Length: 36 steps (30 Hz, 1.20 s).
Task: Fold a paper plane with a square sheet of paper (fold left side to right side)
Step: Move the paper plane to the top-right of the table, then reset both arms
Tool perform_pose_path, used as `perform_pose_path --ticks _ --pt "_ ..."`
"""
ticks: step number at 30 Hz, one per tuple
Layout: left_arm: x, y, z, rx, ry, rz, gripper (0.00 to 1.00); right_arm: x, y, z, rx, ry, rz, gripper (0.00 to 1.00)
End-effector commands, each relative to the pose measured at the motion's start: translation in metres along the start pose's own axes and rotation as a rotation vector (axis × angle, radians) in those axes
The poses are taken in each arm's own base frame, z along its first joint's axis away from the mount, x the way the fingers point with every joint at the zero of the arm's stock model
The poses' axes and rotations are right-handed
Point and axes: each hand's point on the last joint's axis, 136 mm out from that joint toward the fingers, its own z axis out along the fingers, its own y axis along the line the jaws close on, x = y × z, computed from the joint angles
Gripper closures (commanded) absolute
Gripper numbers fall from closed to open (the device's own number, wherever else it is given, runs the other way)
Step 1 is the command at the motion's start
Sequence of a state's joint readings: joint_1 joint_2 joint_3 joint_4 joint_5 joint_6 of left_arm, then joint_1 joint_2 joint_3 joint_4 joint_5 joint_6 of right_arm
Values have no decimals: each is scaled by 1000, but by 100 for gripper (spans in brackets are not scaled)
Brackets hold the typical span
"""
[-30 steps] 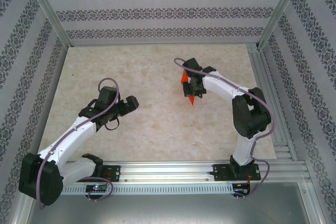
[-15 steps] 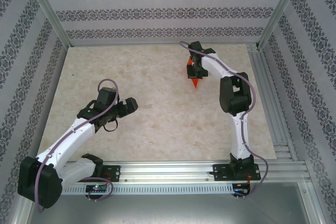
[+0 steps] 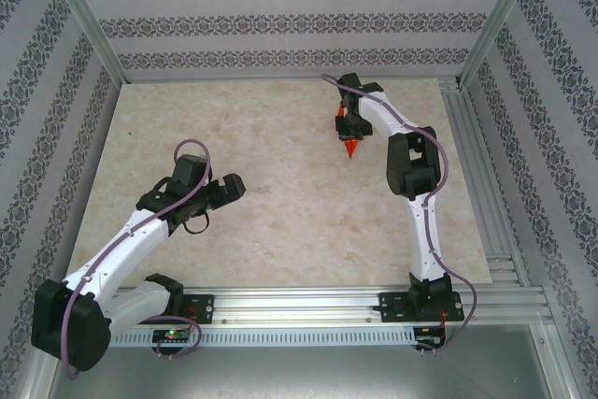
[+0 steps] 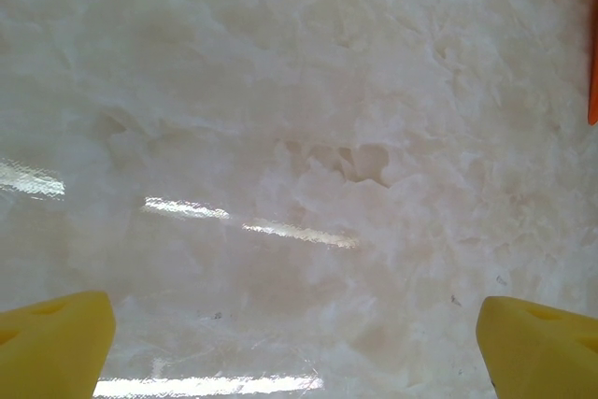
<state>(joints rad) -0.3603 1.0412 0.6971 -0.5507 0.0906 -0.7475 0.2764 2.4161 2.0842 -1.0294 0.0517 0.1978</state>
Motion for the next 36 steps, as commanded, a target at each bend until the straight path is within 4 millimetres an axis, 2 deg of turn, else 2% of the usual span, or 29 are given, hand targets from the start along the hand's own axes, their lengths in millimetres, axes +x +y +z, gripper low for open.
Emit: perform_pose_path --ticks 1,7,14,19,22,27,30,34,36 --pt "-9 -1 -7 -11 -25 15 0 -1 -3 1 2 10 -14 82" --pt "-10 -2 -6 -18 -17 21 0 -4 1 -15 8 -13 -31 78" --pt "-10 0 -8 -23 -19 17 0 -2 -3 -41 54 -26 -48 72" --pt "-14 0 -10 -36 -38 18 0 4 -4 -81 74 -71 -50 66" --pt "-24 1 -14 -60 -78 22 0 10 -1 -120 53 -147 -43 60" --pt "-57 12 -31 -163 -228 39 0 40 -6 -180 16 -296 -12 51" --pt "-82 23 -47 -256 -360 48 0 64 -16 -207 -10 -405 13 47" --pt "-110 39 -67 -373 -529 65 0 97 -39 -224 3 -513 52 42" --pt "-121 47 -77 -438 -612 77 0 109 -54 -229 24 -584 75 36"
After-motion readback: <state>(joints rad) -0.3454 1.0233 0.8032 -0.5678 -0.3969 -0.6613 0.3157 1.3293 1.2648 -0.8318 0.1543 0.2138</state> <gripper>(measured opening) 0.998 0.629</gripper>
